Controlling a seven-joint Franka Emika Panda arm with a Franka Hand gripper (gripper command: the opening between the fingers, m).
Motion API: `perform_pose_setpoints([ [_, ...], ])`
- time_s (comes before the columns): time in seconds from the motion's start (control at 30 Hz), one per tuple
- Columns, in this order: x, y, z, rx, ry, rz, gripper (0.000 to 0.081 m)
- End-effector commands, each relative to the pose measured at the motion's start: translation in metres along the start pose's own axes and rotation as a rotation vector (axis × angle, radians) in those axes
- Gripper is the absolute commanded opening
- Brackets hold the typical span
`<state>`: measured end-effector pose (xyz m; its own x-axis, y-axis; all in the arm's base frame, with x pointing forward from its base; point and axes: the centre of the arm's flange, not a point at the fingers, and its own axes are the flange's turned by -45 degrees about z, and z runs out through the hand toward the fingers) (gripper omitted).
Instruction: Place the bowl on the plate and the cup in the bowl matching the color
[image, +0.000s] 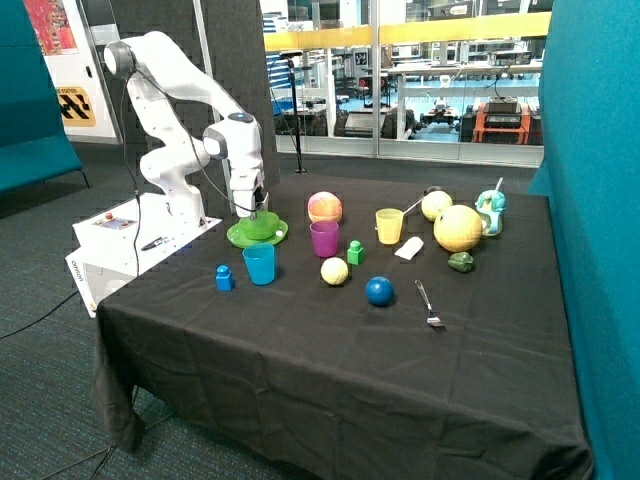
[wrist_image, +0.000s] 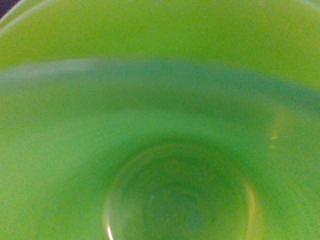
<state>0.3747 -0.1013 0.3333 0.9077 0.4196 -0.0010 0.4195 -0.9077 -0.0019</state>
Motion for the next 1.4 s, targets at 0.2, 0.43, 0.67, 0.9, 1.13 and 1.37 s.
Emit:
perform_pose_setpoints([
  [0.2, 0.002, -0.004, 0.0, -0.0019, 0.001, -0.006, 0.0722],
  [0.43, 0.003, -0.003, 0.001, -0.0019, 0.001, -0.007, 0.0736],
  [0.67, 0.004, -0.001, -0.001, -0.0019, 0.001, -0.005, 0.0764],
  [0.9, 0.013, 0.004, -0.017, -0.0019, 0.001, -0.008, 0.0764],
  [1.13, 0.025, 0.008, -0.033, -0.0019, 0.001, -0.006, 0.0763],
  [1.37, 0.043, 0.013, -0.058, -0.0019, 0.001, -0.002, 0.0738],
])
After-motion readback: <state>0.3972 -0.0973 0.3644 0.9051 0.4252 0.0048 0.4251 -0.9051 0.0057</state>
